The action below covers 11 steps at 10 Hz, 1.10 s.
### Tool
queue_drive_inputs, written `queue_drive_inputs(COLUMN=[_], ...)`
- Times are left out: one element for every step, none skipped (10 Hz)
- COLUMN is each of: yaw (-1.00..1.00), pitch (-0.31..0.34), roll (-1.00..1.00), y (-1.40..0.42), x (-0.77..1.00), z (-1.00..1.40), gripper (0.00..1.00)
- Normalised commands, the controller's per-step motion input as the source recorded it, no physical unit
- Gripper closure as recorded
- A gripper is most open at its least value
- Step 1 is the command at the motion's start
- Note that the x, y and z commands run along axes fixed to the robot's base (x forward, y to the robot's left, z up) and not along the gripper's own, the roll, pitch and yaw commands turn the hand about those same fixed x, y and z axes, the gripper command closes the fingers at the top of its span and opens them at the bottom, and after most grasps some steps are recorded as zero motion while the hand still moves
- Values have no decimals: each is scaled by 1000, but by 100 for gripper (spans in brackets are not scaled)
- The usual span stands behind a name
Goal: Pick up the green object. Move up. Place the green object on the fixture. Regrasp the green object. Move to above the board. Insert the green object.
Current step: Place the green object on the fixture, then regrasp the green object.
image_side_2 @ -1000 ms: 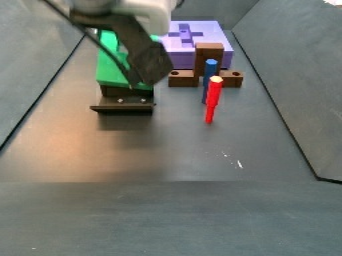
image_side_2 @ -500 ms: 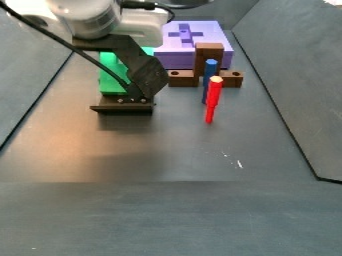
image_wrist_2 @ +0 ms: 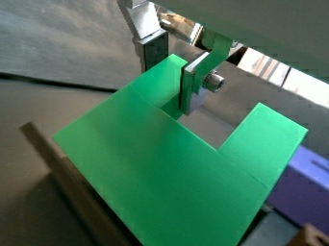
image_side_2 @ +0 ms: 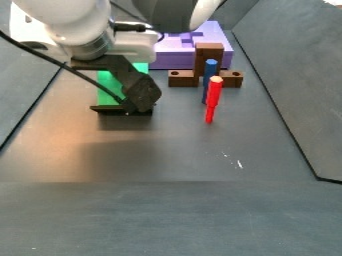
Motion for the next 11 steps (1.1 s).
queue_drive_inputs(yaw=[-11,0,0,183,197,154,146,131,123,89,29], pitch=[0,-14,0,51,174,254,269,163,23,0,0], roll=[86,86,0,837,1000,1000,1000,1000,1000,1000,1000], y=[-111,-74,0,-106,-246,-243,-246,-226,-174,-123,-137], x=[0,-17,0,0,74,37,51,160,260,246,194], z=[0,0,0,814,543,366,306,274,209,60,46], gripper=[100,100,0,0,0,0,0,0,0,0,0])
